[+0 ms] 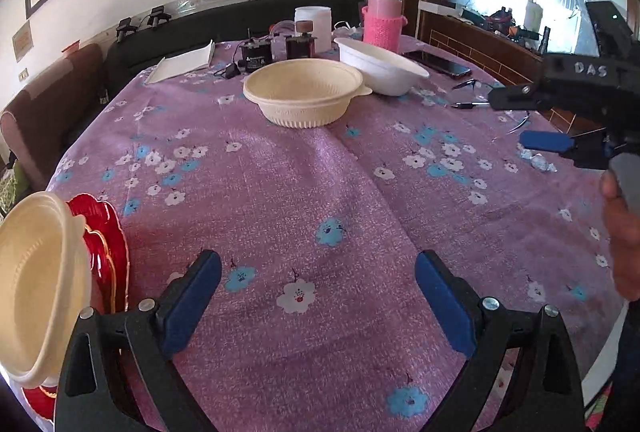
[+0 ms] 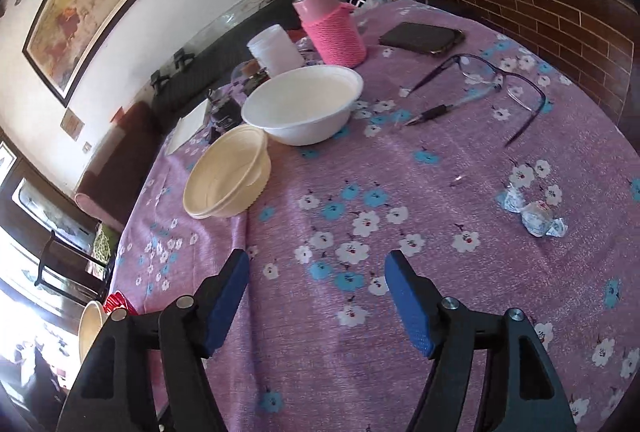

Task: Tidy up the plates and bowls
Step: 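Move the left gripper away from the plate stack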

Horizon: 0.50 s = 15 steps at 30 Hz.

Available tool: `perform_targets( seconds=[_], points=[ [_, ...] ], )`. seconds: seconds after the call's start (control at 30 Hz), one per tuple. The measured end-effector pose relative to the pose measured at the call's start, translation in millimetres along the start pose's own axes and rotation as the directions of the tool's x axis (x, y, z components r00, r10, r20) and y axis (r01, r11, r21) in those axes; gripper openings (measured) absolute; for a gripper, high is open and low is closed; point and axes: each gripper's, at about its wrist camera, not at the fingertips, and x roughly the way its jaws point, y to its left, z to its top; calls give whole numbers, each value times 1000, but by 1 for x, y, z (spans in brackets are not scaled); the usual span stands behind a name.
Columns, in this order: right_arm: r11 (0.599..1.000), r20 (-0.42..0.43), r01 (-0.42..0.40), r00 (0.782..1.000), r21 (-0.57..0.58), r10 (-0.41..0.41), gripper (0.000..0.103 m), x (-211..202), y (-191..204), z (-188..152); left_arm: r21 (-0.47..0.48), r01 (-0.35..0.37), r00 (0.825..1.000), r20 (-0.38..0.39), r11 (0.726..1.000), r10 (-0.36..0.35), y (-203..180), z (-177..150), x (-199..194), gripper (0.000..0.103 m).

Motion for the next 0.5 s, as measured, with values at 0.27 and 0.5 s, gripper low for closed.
perform_targets(
  seconds=[0.27, 0.5],
  points=[
    [987, 8, -70, 998, 141, 70, 71, 11, -35, 54, -12, -60, 995, -79, 998, 59, 1, -5, 24, 96],
    [961, -35, -104, 993, 255, 117, 58, 56, -34, 96, 15, -77, 994, -74, 997, 78, -5, -6, 22, 90]
  ],
)
